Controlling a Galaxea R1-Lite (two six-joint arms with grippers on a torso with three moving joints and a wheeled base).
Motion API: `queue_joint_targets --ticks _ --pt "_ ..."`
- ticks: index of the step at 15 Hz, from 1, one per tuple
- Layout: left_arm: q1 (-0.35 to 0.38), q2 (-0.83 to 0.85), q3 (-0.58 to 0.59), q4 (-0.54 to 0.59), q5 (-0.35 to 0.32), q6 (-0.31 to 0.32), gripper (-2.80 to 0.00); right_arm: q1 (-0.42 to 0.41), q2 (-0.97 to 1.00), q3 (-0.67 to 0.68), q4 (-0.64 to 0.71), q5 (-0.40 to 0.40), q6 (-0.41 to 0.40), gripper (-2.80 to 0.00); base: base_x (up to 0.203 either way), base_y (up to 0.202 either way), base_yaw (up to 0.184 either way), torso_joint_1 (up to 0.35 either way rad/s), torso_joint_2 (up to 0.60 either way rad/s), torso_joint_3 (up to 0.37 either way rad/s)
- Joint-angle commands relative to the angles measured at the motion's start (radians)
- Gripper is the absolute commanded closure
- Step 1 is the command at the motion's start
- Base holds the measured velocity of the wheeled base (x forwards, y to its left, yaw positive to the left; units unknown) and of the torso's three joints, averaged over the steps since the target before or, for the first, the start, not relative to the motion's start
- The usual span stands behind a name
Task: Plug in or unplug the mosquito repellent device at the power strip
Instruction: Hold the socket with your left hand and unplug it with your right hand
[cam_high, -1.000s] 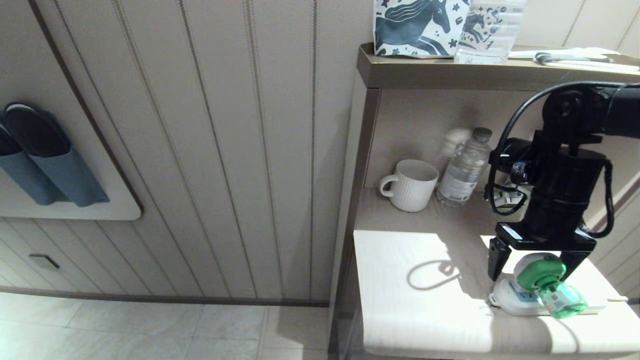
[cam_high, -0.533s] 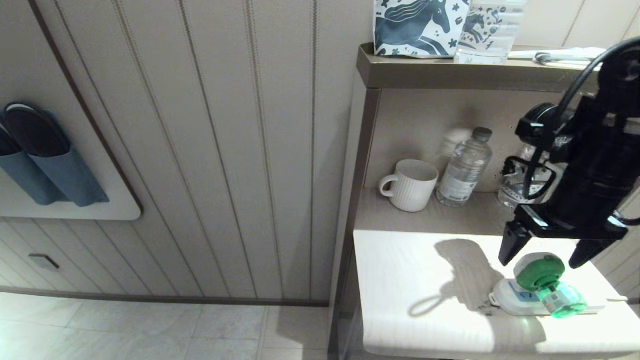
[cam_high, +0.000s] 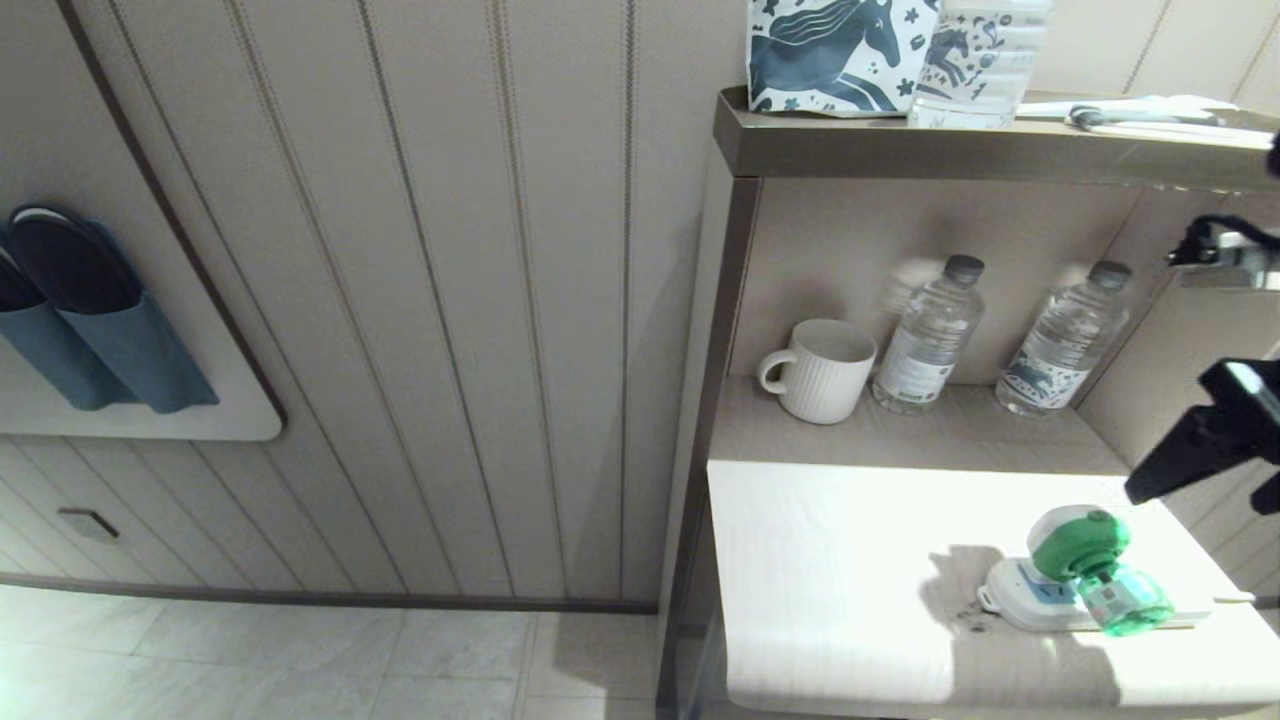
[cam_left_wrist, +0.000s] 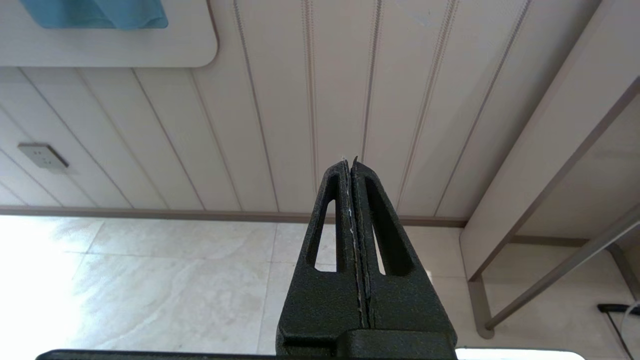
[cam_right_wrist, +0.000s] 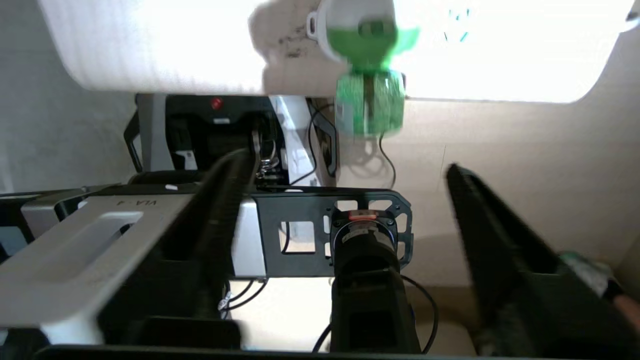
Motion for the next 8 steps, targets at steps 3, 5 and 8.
queue_joint_targets --ticks 3,5,8 --pt "0.001 0.0 0.0 0.001 0.0 0.0 0.0 0.02 -0.29 0.086 0.046 -0.002 -0.017 0.0 0.0 0.0 0.0 0.0 0.0 0.0" --pt "0.0 0.0 0.0 0.001 0.0 0.0 0.0 0.024 -0.409 0.145 0.046 -0.001 -0.028 0.0 0.0 0.0 0.0 0.0 0.0 0.0" --pt "0.0 0.0 0.001 0.001 0.0 0.0 0.0 0.018 -0.568 0.229 0.046 0.004 -0.035 0.0 0.0 0.0 0.0 0.0 0.0 0.0"
